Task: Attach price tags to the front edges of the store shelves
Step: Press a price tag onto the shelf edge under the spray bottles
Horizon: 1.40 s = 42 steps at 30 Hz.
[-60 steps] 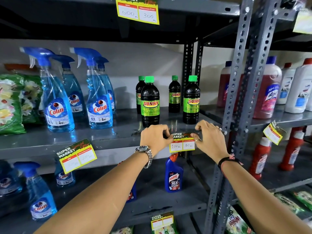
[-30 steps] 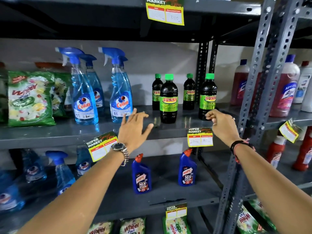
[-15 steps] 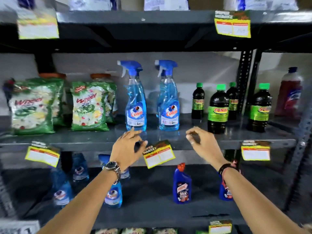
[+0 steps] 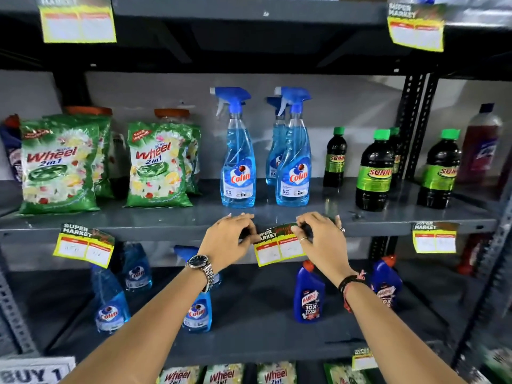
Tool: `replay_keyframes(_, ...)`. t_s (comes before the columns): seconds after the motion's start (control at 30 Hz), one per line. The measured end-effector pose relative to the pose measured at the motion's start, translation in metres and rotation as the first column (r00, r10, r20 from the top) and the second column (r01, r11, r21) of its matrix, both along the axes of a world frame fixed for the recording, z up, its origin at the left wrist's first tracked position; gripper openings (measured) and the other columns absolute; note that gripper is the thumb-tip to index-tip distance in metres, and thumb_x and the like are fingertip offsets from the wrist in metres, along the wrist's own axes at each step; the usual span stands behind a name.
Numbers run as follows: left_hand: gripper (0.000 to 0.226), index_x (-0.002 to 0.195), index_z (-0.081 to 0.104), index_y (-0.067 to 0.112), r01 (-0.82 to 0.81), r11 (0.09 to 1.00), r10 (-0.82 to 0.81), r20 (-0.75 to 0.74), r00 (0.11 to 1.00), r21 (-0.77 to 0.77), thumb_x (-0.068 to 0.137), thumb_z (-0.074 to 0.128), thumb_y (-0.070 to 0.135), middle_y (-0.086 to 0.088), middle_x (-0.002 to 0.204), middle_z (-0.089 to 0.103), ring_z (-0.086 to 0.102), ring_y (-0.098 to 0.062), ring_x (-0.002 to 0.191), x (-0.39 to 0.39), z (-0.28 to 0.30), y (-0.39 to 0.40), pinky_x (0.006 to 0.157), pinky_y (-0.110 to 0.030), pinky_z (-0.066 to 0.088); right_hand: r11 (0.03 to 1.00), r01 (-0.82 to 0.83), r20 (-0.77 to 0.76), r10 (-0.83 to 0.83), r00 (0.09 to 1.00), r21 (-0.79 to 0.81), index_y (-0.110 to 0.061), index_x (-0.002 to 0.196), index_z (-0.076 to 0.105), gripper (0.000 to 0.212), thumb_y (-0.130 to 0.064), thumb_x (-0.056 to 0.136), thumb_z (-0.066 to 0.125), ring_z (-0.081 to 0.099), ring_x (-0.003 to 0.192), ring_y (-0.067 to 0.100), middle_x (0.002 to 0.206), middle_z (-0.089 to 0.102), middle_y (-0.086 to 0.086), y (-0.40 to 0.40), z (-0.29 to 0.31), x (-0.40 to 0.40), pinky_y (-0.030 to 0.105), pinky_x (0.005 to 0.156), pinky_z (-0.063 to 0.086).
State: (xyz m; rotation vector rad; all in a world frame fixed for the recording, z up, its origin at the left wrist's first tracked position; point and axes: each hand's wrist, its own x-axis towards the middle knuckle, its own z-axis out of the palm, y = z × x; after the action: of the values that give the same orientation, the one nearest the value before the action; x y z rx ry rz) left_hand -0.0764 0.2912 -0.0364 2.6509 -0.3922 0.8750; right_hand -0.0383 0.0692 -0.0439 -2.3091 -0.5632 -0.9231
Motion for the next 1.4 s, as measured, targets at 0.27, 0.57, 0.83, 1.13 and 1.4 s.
replay_keyframes(0.27,0.015,0.083,0.06,0.02,0.072,0.96,-0.084,-0.033,0.996,-0.271,0.085,0.066,0.033,0.007,0.09,0.074,0.069,-0.009,0.084,0.002,0.021,-0.007,0.075,-0.033,0.056,0.999,-0.016,-0.072,0.02,0.997,0.052,-0.02,0.085,0.055,0.008,-0.026,0.089,0.057,0.06,0.08,0.02,0.081,0.067,-0.003,-0.001,0.011,-0.002,0.048,0.102,0.036)
replay_keyframes(0.57,0.015,0.071,0.063,0.021,0.118,0.977,-0.128,-0.046,0.991,-0.177,0.075,0.075,0.028,0.007,0.105,0.073,0.058,0.002,0.113,-0.003,0.012,-0.002,0.092,-0.034,0.052,0.984,-0.1,-0.1,0.085,0.991,-0.147,-0.018,0.08,0.066,0.017,-0.035,0.08,0.068,0.055,0.104,0.016,0.117,0.061,-0.01,-0.012,0.008,-0.003,0.047,0.108,0.028)
replay_keyframes(0.83,0.013,0.074,0.063,0.018,0.11,0.959,-0.114,0.001,0.993,-0.26,0.076,0.075,0.022,0.007,0.098,0.075,0.062,0.007,0.105,0.001,0.012,-0.003,0.089,-0.03,0.054,0.996,0.01,-0.073,-0.016,0.997,-0.092,-0.02,0.079,0.063,0.009,-0.029,0.081,0.064,0.058,0.092,0.02,0.095,0.064,-0.006,-0.002,0.009,-0.001,0.057,0.109,0.028)
replay_keyframes(1.13,0.017,0.075,0.063,0.02,0.044,0.925,-0.03,0.043,0.999,-0.376,0.07,0.079,0.022,0.01,0.092,0.075,0.066,0.005,0.094,0.004,0.008,-0.009,0.085,-0.031,0.057,0.998,0.064,-0.038,-0.064,0.997,-0.01,-0.023,0.073,0.054,0.02,-0.037,0.075,0.068,0.059,0.085,0.022,0.084,0.064,-0.007,0.005,0.006,0.003,0.053,0.103,0.034)
replay_keyframes(1.4,0.029,0.076,0.06,0.021,-0.024,0.905,0.067,0.086,0.994,-0.425,0.067,0.083,0.037,0.011,0.082,0.072,0.068,0.002,0.084,0.007,0.005,-0.021,0.073,-0.024,0.055,0.992,0.127,-0.052,-0.126,0.991,0.014,-0.026,0.083,0.051,0.045,-0.064,0.068,0.067,0.056,0.085,0.019,0.08,0.06,-0.01,0.018,0.009,0.005,0.057,0.1,0.036)
